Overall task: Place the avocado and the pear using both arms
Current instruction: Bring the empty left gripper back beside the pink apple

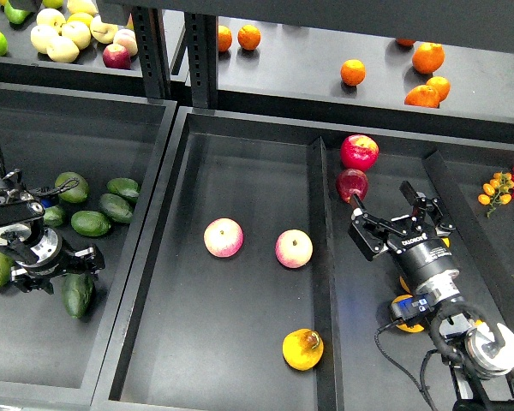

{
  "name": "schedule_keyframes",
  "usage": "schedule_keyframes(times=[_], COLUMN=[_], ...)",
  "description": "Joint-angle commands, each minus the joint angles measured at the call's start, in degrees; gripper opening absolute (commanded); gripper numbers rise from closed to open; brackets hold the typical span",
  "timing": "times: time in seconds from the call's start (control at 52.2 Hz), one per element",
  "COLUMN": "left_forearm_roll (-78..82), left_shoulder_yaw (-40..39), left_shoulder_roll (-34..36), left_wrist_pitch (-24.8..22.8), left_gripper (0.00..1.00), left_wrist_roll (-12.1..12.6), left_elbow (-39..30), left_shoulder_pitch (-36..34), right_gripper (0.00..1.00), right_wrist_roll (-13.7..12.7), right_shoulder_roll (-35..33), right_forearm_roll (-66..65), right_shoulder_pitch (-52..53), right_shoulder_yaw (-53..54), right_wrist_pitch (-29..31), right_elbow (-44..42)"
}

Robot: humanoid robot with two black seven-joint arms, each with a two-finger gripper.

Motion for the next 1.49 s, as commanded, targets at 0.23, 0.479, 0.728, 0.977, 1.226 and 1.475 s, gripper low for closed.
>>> schedule_keyframes(times=[0.23,0.479,0.728,0.977,1.226,1.475], left_forearm_roll=[-3.79,-10.29,-21.1,-25.85,-26.47,-26.47], left_shoulder_yaw=[-22.48,-41.64,-56.06,-74.86,-88.5,-91.31], left_shoulder_roll=[1.6,-0.51,-4.29,-12.98,-28.9,-28.9], left_wrist_pitch=[0.0,0.0,0.0,0.0,0.0,0.0], left_gripper=[0.99,0.99,0.99,0.99,0.99,0.99], left_wrist_roll=[-0.01,-0.01,-0.01,-0.01,-0.01,-0.01], left_elbow=[-0.75,-2.69,-2.86,-11.64,-20.96,-26.94], left_shoulder_pitch=[2.2,8.88,16.62,30.06,41.84,47.2], right_gripper=[1.0,1.0,1.0,1.0,1.0,1.0], right_wrist_roll=[-0.33,-0.5,-1.12,-1.38,-4.89,-9.08], right_shoulder_roll=[0.0,0.0,0.0,0.0,-2.89,-11.33], right_forearm_roll=[-0.17,-0.17,-0.09,-0.09,-0.44,-0.53], right_shoulder_pitch=[-0.87,-0.6,-1.74,-1.31,-1.22,1.15], right_shoulder_yaw=[0.34,0.34,-0.98,-1.07,-5.72,-10.64], right_wrist_pitch=[9.49,19.06,23.82,23.47,23.56,24.17], right_elbow=[-1.23,-4.04,-5.36,-7.82,-8.0,-7.56])
